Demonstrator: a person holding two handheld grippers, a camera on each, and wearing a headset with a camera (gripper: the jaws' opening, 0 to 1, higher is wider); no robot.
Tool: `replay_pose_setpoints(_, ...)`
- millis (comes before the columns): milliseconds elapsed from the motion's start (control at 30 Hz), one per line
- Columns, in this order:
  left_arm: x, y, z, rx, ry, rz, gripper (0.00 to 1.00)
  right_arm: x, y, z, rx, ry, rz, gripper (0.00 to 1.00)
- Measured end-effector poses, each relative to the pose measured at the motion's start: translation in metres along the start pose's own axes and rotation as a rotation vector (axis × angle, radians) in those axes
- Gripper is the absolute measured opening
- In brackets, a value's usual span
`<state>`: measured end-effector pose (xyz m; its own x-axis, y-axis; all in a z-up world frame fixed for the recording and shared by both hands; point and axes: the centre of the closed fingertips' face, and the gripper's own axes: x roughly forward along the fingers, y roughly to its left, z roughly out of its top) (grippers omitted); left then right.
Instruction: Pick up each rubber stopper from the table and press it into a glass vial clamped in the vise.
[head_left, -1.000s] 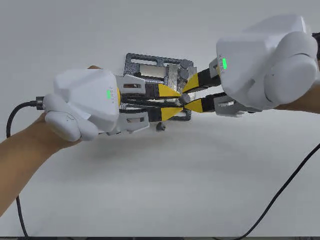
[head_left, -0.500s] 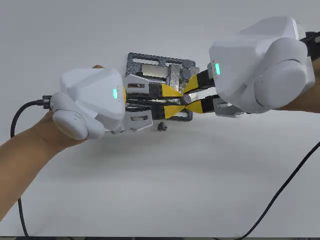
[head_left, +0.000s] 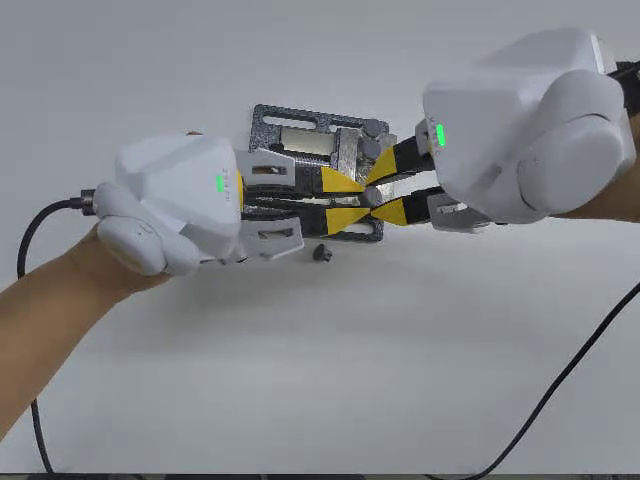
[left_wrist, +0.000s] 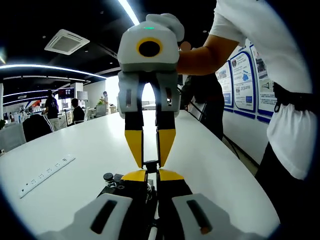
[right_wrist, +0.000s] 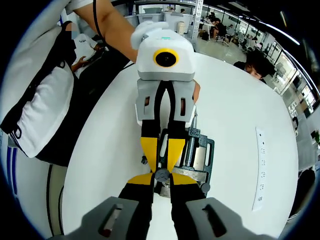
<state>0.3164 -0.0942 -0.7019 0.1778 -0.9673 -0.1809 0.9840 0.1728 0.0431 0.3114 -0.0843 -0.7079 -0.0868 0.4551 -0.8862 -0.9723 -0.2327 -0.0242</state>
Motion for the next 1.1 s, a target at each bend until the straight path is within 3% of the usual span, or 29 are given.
replay_pose_setpoints(367, -0.0009, -0.0011, 0.0048, -0.01, -0.046, -0.013, 0.02, -0.0045, 0.0012, 0.0034, -0.008, -0.02, 0.005, 0.12)
replay_pose_setpoints(1100, 0.0002, -0.0009, 0.0069, 0.062, -0.063, -0.001, 0.02, -0.0074, 0.0018, 0.0069, -0.01, -0.025, 0.007, 0.12)
